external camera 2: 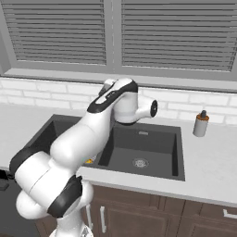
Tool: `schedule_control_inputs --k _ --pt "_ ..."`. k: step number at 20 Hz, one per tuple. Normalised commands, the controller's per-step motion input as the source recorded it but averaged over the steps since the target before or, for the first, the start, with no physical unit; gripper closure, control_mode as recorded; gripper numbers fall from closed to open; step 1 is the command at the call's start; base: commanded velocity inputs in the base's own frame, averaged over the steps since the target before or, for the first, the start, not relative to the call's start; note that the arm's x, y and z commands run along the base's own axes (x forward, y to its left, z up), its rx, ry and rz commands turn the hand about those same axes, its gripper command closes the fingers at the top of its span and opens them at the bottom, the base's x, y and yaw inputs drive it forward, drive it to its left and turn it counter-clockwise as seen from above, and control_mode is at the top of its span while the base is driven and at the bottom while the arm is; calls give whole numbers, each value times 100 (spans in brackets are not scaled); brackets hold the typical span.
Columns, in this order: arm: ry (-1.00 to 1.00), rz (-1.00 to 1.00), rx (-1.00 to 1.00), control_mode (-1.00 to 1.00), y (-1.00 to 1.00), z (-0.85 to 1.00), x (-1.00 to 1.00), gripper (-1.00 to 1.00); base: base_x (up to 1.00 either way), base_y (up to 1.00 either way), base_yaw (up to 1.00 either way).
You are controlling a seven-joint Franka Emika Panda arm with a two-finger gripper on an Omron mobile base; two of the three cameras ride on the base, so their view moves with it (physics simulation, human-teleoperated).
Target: Put the colander in the sink, put the tangerine, pear in the colander, and turn on the sink faucet and pour water over the colander.
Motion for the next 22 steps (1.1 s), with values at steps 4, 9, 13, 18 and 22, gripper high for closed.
schedule_control_inputs --k 4,9,13,18,22 --pt "0 1 0 -100 0 0 38 -100 0 0 0" --pt "0 0 0 -100 10 -2 25 -100 0 0 0" --pt "0 0 0 -100 9 -7 32 -100 0 0 0" --pt "0 0 0 -100 2 -22 31 -100 0 0 0" --pt "0 0 0 -100 0 -32 26 -100 0 0 0"
